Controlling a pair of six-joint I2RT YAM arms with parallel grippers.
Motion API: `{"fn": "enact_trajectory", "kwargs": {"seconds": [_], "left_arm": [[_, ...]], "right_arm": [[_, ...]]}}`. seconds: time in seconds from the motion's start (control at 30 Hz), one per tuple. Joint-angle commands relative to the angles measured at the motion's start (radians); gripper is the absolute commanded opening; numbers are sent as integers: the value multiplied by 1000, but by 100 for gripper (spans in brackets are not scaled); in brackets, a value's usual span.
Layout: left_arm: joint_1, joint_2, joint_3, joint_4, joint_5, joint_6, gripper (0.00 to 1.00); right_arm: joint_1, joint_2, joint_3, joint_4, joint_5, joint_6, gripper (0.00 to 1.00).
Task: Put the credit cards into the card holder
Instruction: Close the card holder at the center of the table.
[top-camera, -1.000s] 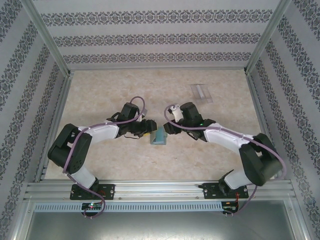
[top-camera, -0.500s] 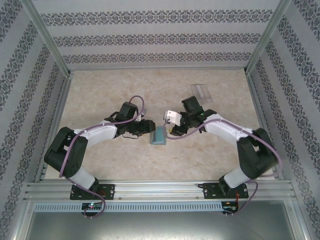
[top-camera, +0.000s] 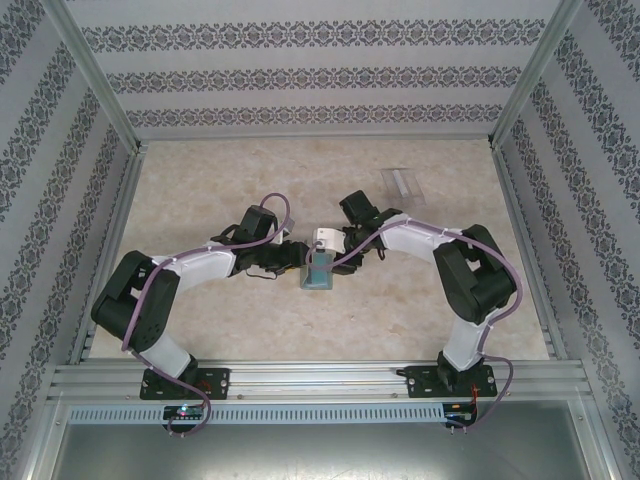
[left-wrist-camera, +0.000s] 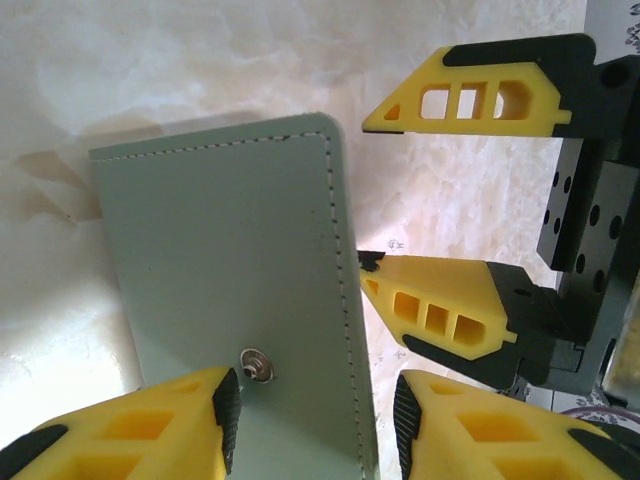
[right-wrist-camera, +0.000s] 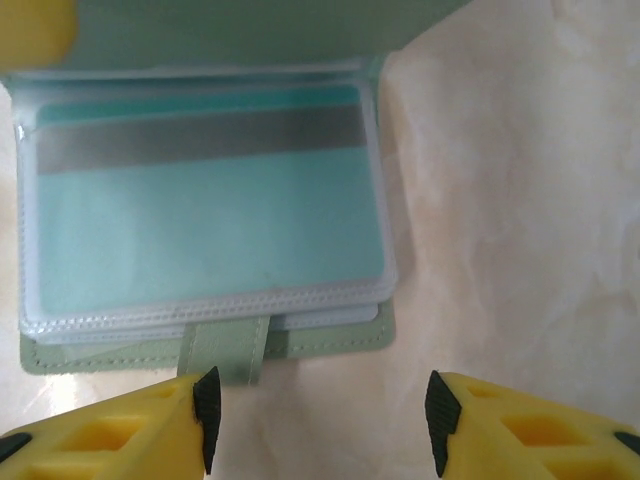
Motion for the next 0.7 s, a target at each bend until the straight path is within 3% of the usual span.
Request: {"fn": "enact_trajectory", "kwargs": {"seconds": [0.0,0.3,0.5,0.67], "left_arm": [[11,12,-9,41,11,-12,47],[29,-17,-27,27,-19,-11,46],[31,-31,-41,27,-24,-18,46],[32,-47,-45,21,-29,-24,46]], "right_arm": [[40,45,36,-94,33,-50,59],[61,85,67,-174,49,-59,56],[61,65,73,-247,-12,-92,61],[78,86,87,-246,25,-73,61]]}}
